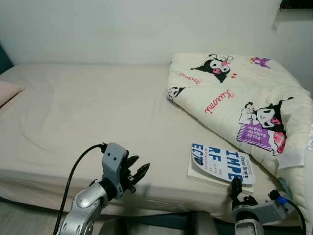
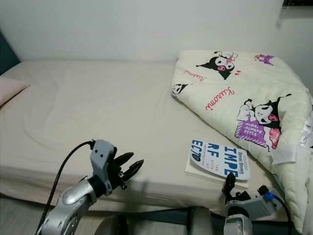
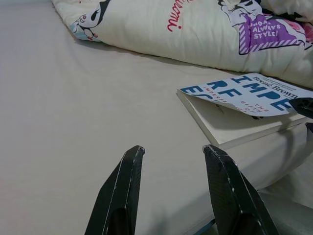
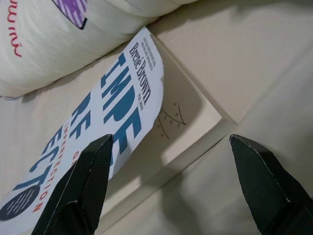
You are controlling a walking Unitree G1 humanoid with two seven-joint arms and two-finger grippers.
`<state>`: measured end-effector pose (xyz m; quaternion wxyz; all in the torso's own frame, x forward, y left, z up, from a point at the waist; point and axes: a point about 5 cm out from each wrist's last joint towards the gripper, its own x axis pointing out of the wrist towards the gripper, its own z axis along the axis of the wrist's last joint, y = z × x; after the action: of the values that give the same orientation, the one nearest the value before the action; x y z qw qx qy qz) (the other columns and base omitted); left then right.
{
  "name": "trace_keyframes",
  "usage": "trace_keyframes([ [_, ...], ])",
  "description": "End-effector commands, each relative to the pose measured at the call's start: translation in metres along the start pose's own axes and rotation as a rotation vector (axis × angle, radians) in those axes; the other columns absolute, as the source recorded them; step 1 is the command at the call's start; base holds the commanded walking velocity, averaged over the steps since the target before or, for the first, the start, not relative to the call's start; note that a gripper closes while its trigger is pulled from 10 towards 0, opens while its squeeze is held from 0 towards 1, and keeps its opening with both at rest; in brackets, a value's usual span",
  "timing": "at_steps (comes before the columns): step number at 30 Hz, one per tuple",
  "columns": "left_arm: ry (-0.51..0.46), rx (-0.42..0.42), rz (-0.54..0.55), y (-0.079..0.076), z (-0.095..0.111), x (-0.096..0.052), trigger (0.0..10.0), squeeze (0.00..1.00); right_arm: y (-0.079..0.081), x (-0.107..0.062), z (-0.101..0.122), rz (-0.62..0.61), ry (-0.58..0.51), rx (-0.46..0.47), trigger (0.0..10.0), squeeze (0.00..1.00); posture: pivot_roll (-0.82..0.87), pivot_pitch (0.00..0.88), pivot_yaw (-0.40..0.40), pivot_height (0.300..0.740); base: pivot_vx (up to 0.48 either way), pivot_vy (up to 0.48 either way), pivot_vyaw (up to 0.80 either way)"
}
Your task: Clean up the room
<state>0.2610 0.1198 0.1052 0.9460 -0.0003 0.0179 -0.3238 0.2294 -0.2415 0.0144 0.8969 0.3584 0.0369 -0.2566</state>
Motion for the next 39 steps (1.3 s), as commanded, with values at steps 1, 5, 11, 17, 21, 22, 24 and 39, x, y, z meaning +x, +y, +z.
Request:
trace_keyframes([
  [1, 0.02, 0.03, 0.003, 0.004, -0.001, -0.004, 10.0, 0.0, 0.0, 0.0, -0.004, -0.015, 0.008, 0.015, 10.0, 0.0, 0.02, 0.088, 0.045, 0.586, 0.0, 0.0, 0.0],
  [5, 0.023, 0.034, 0.004, 0.004, -0.001, -0.004, 10.0, 0.0, 0.002, 0.002, -0.004, -0.009, 0.008, 0.02, 10.0, 0.0, 0.03, 0.09, 0.044, 0.586, 0.0, 0.0, 0.0],
  [11, 0.028, 0.046, 0.001, 0.005, -0.001, -0.004, 10.0, 0.0, 0.01, 0.006, -0.007, 0.019, 0.02, 0.032, 10.0, 0.0, 0.03, 0.093, 0.045, 0.586, 0.0, 0.0, 0.0],
  [17, 0.035, 0.064, -0.028, 0.001, -0.002, -0.003, 10.0, 0.0, 0.011, 0.009, -0.013, 0.026, 0.062, 0.007, 10.0, 0.0, 0.03, 0.093, 0.043, 0.586, 0.0, 0.0, 0.0],
  [21, 0.042, 0.076, -0.053, -0.003, -0.003, -0.005, 10.0, 0.0, 0.006, 0.006, -0.022, 0.022, 0.109, 0.013, 10.0, 0.0, 0.04, 0.095, 0.04, 0.586, 0.0, 0.0, 0.0],
  [22, 0.043, 0.078, -0.055, -0.003, -0.003, -0.005, 10.0, 0.0, 0.004, 0.004, -0.024, 0.016, 0.12, 0.019, 10.0, 0.0, 0.04, 0.096, 0.039, 0.586, 0.0, 0.0, 0.0],
  [24, 0.043, 0.078, -0.055, -0.003, -0.003, -0.005, 10.0, 0.0, 0.004, 0.004, -0.024, 0.016, 0.12, 0.019, 10.0, 0.0, 0.04, 0.096, 0.039, 0.586, 0.0, 0.0, 0.0],
  [39, 0.056, 0.109, -0.091, -0.01, -0.007, -0.006, 10.0, 0.0, -0.021, -0.009, -0.044, -0.076, 0.203, 0.173, 10.0, 0.0, 0.03, 0.094, 0.035, 0.586, 0.0, 0.0, 0.0],
])
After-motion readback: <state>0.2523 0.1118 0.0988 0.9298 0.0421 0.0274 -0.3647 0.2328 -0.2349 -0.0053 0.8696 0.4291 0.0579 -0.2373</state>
